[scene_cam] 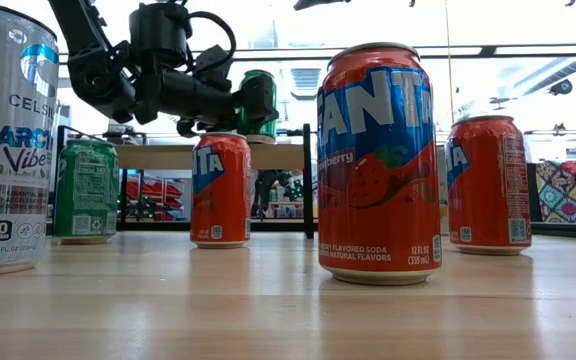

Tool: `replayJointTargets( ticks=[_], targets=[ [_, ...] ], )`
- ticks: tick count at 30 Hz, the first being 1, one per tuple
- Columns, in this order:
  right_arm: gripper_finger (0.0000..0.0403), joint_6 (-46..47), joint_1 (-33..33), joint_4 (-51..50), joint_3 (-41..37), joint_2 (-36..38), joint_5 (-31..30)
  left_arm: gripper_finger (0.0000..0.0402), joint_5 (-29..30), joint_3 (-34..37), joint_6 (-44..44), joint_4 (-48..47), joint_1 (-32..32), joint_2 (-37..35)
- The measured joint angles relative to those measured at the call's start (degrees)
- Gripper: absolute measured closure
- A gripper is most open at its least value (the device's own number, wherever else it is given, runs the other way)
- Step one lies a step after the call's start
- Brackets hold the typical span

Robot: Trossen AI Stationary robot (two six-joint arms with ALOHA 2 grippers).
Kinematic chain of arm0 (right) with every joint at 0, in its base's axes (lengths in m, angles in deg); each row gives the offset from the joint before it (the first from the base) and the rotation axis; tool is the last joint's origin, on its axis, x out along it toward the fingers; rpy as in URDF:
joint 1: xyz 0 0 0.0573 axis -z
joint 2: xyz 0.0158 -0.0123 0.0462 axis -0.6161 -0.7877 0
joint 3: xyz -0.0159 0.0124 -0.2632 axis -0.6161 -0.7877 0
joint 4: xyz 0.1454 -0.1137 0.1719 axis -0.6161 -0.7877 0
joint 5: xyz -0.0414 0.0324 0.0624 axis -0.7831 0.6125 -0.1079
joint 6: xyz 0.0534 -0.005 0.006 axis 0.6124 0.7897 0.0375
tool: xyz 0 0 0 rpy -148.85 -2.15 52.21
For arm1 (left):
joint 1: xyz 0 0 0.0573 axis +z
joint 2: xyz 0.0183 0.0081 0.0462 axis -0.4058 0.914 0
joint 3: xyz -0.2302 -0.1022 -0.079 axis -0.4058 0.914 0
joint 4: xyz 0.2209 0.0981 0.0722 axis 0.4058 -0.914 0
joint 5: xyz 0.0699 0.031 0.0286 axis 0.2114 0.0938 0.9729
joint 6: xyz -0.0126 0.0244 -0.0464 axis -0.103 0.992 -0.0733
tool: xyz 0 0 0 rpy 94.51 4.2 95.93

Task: Place canned beverage on shelf
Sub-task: Put the middle green soda can on the shelf

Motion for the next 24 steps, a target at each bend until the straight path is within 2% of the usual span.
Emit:
replayJointTargets(
  ticks=[5, 12, 20, 24],
  targets=[
    [0.0038, 0.36, 0.0, -0.01, 0.0, 0.0, 0.0, 0.0097, 0.03, 0.0, -0.53, -0.08, 0.0, 0.0],
    [0.0038, 0.85, 0.0, -0.33, 0.0, 0.0, 0.02, 0.0012, -0.03, 0.0, -1.2, -0.33, -0.06, -0.02],
    [0.0038, 1.41, 0.0, -0.37, 0.0, 0.0, 0.02, 0.002, -0.02, 0.0, 0.95, -0.31, -1.47, -2.32],
    [0.0038, 2.52, 0.0, -0.39, 0.0, 0.0, 0.02, 0.0019, 2.45, 0.0, 3.88, -1.14, -2.99, -4.74]
  ],
)
